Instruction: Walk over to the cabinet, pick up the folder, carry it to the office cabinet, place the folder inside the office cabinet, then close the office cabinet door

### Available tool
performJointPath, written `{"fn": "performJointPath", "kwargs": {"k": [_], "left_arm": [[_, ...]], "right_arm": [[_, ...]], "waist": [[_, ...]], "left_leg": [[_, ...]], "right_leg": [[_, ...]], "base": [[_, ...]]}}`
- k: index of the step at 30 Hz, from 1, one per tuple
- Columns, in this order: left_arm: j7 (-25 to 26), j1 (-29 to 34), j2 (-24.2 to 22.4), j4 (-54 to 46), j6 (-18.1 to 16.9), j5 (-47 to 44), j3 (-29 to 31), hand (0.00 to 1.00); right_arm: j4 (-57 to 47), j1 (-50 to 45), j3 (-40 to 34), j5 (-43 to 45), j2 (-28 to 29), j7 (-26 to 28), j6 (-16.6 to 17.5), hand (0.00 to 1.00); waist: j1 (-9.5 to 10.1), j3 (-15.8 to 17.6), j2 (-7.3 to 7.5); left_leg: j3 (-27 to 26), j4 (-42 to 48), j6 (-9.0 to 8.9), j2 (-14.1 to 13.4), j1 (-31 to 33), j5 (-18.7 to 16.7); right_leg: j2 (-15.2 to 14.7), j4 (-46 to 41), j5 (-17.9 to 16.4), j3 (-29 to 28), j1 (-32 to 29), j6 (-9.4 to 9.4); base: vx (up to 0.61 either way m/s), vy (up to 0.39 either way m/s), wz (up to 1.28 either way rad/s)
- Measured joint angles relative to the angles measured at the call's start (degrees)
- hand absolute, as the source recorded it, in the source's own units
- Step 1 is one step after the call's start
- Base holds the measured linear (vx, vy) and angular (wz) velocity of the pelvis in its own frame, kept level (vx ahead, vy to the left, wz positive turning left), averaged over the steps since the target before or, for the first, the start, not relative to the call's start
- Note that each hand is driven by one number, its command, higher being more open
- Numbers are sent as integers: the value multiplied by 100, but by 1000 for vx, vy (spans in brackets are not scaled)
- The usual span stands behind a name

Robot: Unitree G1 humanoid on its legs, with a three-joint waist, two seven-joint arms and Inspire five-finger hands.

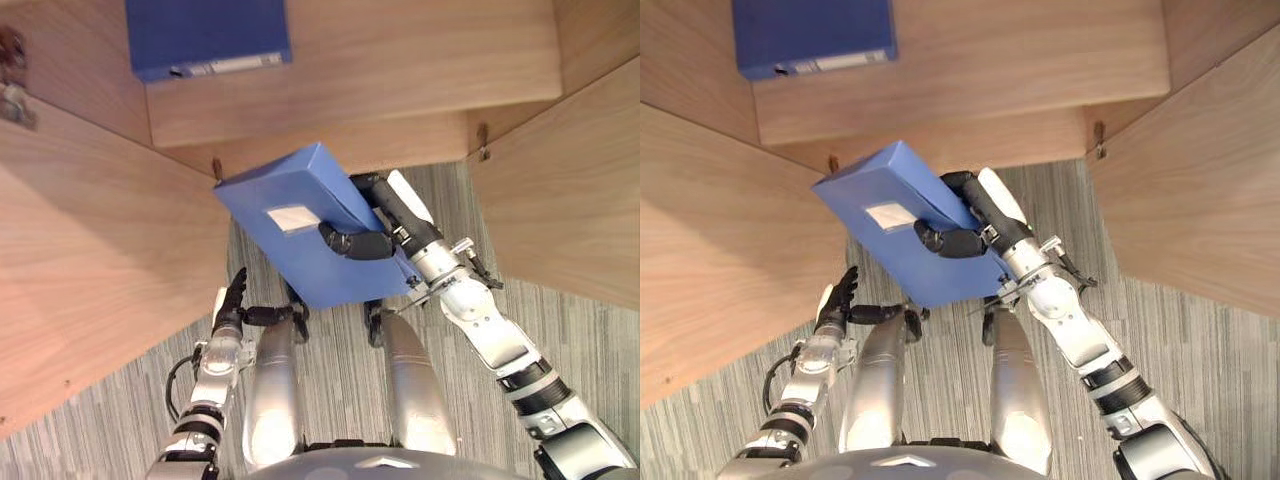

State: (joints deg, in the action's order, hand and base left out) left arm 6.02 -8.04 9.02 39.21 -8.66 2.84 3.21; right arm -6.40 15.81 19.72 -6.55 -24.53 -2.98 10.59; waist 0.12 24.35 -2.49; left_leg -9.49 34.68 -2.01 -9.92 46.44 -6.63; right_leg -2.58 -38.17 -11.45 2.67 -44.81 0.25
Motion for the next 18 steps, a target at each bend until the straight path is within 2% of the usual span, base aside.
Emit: {"fn": "performJointPath", "kwargs": {"k": [5,9,14,18], "left_arm": [[29,-234,-265,-687,1,-12,5,100],[72,-460,-452,-1059,1,-36,54,100],[121,-573,-509,-1176,10,-65,58,100],[153,-716,-539,-1286,10,-118,112,100]], "right_arm": [[-797,-11,-578,478,535,-384,-38,0],[-831,237,-1152,948,1196,-740,-24,0],[-701,366,-1644,1727,1531,-1045,6,0],[-296,722,-2052,2734,1626,-1202,226,0]], "waist": [[146,117,-12],[267,227,4],[286,310,4],[287,317,4]], "left_leg": [[54,970,61,-151,1049,-253],[112,1555,67,-210,1665,-439],[186,1931,53,-233,2063,-556],[208,2059,44,-261,2179,-569]], "right_leg": [[-16,-996,-290,-7,-1019,-14],[-47,-1608,-518,-9,-1635,-29],[-68,-2007,-667,8,-2004,-39],[-61,-2135,-693,24,-2106,-37]], "base": [[-76,1,1],[-46,-7,5],[-33,19,4],[-25,55,0]]}}
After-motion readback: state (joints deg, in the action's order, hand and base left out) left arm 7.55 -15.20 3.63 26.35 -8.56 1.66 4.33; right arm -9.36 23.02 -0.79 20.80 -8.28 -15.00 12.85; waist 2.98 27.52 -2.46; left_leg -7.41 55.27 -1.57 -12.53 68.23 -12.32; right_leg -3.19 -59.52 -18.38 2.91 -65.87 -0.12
